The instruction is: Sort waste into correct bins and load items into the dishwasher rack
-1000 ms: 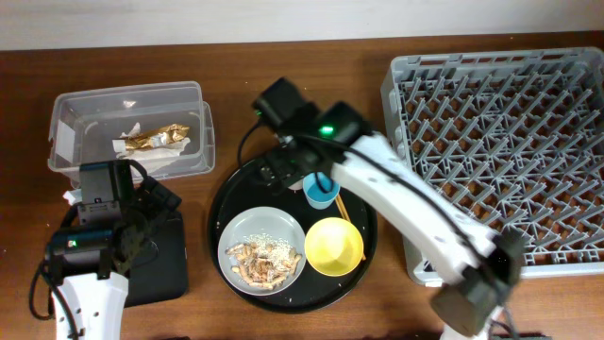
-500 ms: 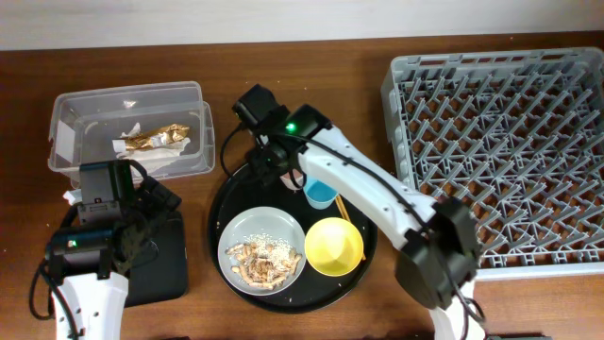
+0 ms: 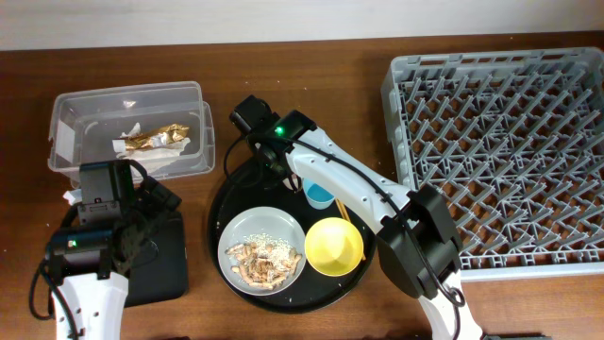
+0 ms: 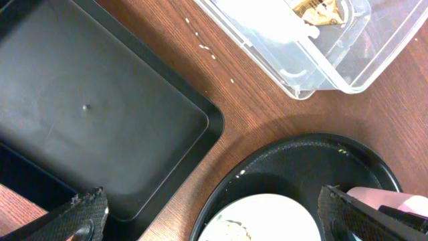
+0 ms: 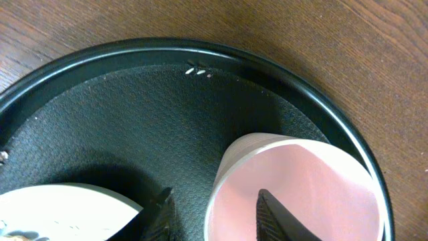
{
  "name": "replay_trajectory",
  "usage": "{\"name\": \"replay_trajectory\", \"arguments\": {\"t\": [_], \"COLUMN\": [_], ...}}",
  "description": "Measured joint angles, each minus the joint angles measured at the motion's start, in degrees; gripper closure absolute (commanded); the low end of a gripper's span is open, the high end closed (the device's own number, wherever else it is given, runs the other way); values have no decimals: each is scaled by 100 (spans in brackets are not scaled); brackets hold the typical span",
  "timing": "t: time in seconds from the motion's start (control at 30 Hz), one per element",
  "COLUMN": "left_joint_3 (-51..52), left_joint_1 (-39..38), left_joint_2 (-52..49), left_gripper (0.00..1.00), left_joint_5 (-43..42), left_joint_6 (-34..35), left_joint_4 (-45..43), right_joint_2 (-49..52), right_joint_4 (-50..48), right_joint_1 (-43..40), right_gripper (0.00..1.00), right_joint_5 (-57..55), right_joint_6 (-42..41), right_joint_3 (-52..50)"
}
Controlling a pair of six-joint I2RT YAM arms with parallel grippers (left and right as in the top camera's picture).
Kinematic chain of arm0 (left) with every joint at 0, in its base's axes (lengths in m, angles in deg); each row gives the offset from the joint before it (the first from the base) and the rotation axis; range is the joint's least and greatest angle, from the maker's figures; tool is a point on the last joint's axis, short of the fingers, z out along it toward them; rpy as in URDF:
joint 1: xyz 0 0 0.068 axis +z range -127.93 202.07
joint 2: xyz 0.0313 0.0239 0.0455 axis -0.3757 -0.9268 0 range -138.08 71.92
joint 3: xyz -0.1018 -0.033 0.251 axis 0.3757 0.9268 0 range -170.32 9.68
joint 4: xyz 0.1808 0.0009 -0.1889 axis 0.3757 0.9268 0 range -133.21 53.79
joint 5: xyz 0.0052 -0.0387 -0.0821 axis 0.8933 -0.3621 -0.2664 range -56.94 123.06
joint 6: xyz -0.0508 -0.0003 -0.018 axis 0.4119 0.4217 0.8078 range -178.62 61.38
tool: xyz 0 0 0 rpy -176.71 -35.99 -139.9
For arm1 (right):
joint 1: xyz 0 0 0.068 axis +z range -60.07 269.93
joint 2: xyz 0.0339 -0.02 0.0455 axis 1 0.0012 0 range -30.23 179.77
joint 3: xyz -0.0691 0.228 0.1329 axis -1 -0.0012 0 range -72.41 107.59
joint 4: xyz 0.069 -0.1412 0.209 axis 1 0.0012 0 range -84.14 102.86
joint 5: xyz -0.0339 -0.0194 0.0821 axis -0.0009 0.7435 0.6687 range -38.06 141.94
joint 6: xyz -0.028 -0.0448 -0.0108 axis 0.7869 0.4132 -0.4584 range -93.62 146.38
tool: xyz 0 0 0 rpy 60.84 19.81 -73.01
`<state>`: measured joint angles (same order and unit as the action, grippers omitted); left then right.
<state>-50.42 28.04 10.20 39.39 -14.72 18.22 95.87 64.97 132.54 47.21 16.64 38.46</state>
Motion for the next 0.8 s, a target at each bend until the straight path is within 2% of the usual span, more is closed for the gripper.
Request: {"name": "replay_trajectory", "arguments": {"t": [0.37, 0.53, 0.6, 0.8], "left_joint_3": [0, 0, 0, 0], "left_joint_1": [0, 0, 0, 0], "left_joint_2": [0, 0, 0, 0], "left_gripper": [1, 1, 1, 1], "left_joint_5": [0, 0, 0, 0], "left_joint_6": [0, 0, 0, 0], "left_joint_4": [0, 0, 0, 0], "right_joint_2": [22, 24, 24, 37], "right_joint_4": [-90, -90, -90, -35], "right_joint_1": [0, 0, 0, 4], "right_gripper": [64, 79, 94, 96], "right_joint_5": [-20, -20, -24, 28], "right_joint_6": [-83, -107, -149, -229], "right_joint_3": [-107, -107, -107, -57]}}
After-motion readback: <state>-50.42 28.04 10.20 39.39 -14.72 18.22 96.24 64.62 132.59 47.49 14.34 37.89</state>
